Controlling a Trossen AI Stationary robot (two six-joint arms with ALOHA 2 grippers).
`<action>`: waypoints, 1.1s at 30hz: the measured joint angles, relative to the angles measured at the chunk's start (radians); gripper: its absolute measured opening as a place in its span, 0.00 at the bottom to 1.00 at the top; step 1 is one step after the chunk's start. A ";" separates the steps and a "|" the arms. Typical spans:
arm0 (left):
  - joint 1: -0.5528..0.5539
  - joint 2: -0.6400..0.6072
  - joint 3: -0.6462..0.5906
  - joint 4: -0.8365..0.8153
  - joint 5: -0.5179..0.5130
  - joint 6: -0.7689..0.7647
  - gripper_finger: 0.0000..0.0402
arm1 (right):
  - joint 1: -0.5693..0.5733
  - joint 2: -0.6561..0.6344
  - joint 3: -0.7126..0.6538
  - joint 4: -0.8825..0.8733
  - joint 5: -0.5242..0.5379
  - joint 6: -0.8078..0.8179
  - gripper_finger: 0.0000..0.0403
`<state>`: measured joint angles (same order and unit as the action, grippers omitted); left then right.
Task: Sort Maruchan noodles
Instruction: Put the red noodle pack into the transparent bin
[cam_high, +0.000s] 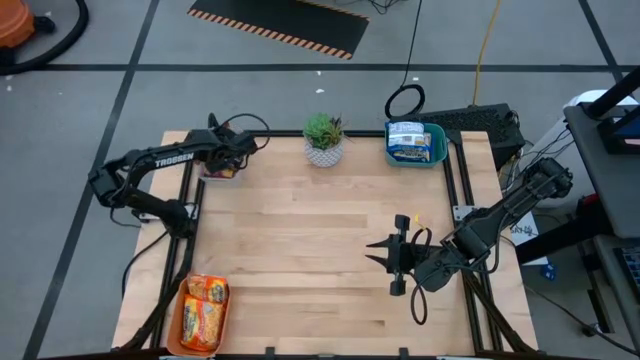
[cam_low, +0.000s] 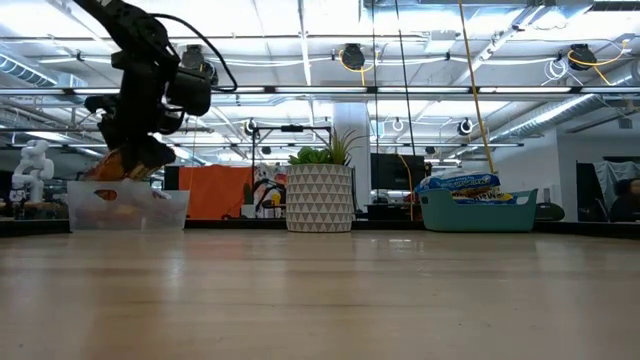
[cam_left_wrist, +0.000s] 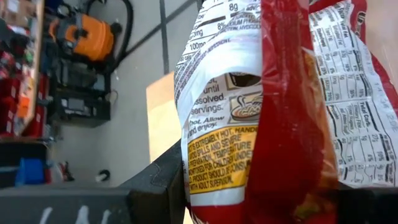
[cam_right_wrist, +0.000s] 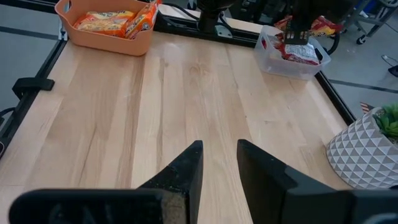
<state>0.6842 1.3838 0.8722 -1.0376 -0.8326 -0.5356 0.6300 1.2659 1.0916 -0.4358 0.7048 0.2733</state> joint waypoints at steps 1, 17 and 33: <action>0.005 0.000 0.000 0.007 0.013 0.001 0.37 | 0.000 0.000 0.000 0.000 0.000 0.000 0.23; 0.019 0.000 0.000 0.078 0.118 0.067 0.39 | 0.000 0.000 0.000 -0.003 0.000 0.000 0.23; -0.006 -0.068 0.003 0.040 0.213 0.139 0.66 | 0.000 0.000 0.000 -0.012 0.000 0.003 0.23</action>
<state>0.6783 1.3162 0.8749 -0.9978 -0.6200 -0.3967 0.6300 1.2659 1.0916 -0.4479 0.7048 0.2760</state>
